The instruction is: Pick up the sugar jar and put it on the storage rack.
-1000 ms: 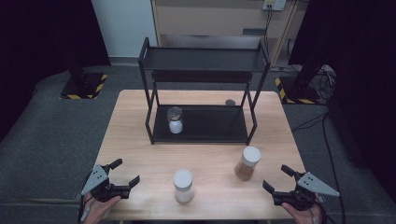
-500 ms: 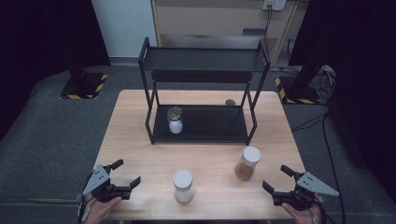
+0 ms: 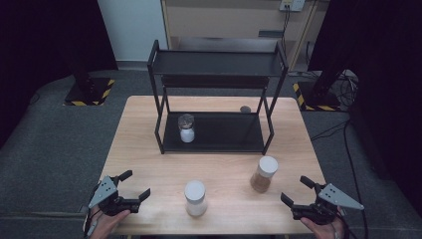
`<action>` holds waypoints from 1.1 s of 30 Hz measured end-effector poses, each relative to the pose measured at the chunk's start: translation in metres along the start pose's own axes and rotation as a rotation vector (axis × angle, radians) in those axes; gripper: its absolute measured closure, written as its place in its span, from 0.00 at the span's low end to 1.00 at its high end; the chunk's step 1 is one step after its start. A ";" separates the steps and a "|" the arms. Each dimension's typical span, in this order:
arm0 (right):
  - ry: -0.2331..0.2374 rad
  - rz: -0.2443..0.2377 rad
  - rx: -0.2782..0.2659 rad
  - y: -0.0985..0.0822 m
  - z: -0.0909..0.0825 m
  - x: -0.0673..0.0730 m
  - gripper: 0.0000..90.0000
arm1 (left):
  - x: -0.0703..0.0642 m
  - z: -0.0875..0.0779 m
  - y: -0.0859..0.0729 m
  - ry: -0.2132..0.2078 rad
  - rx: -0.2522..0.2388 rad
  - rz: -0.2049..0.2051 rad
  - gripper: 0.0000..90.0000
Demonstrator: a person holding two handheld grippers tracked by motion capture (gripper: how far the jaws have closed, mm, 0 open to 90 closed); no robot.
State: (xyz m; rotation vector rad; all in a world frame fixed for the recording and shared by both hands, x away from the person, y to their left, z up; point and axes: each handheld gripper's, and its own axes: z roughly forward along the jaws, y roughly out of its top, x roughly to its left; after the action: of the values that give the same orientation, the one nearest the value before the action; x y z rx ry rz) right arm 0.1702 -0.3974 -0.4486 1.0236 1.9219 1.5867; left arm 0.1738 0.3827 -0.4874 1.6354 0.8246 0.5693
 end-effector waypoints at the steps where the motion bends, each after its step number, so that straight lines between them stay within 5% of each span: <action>1: 0.001 -0.005 0.004 0.001 0.000 0.000 0.03 | 0.000 0.000 0.000 -0.001 -0.001 -0.001 0.00; 16: 0.046 -0.057 -0.005 0.017 -0.004 0.009 0.04 | 0.001 0.001 -0.001 -0.004 0.001 -0.014 0.00; 33: 0.185 -0.111 0.009 0.048 0.015 0.023 0.04 | 0.002 0.001 -0.001 0.002 0.007 -0.023 0.00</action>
State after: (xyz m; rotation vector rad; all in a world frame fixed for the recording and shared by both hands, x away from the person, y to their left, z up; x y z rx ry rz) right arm 0.1791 -0.3670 -0.4031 0.7820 2.0703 1.6599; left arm 0.1760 0.3833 -0.4883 1.6295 0.8474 0.5526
